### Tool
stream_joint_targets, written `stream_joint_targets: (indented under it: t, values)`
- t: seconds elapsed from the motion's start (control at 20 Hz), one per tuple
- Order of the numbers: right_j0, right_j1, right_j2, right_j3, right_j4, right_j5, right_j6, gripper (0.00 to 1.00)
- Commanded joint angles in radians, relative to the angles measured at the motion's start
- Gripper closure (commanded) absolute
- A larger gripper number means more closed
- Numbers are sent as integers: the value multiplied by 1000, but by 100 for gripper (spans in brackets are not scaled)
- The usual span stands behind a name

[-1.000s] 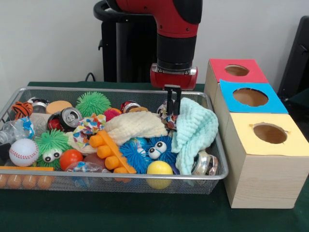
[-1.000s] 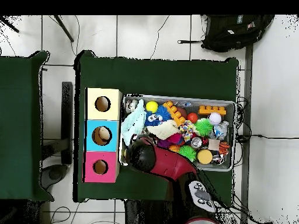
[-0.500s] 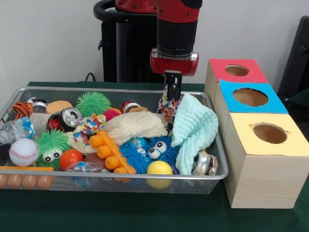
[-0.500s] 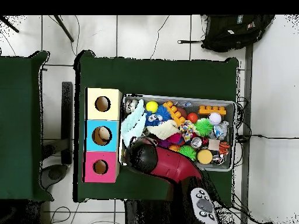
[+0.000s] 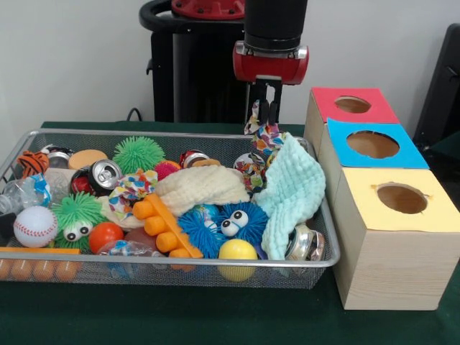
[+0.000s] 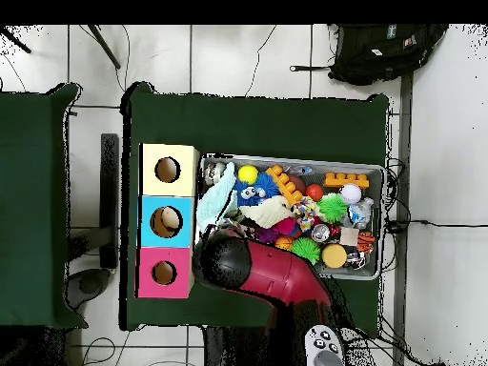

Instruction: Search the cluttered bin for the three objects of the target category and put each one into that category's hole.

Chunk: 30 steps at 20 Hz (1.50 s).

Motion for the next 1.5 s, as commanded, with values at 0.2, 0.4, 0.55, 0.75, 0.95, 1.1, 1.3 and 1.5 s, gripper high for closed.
stream_joint_targets:
  t: [0.2, 0.4, 0.55, 0.75, 0.95, 1.1, 1.3, 1.5]
  values:
    - [17, -31, 28, -19, 64, 21, 232, 100]
    - [39, -20, 22, -31, 83, 14, 256, 100]
    - [27, -10, 38, -22, 106, -13, 255, 100]
    - [69, -20, -1, -54, 127, 49, 279, 100]
    - [103, -30, -21, -76, 159, 99, 308, 100]
    - [147, -31, -58, -105, 178, 132, 347, 100]
    - [178, -38, -83, -125, 192, 169, 368, 100]
    - [195, -43, -97, -145, 195, 206, 383, 100]
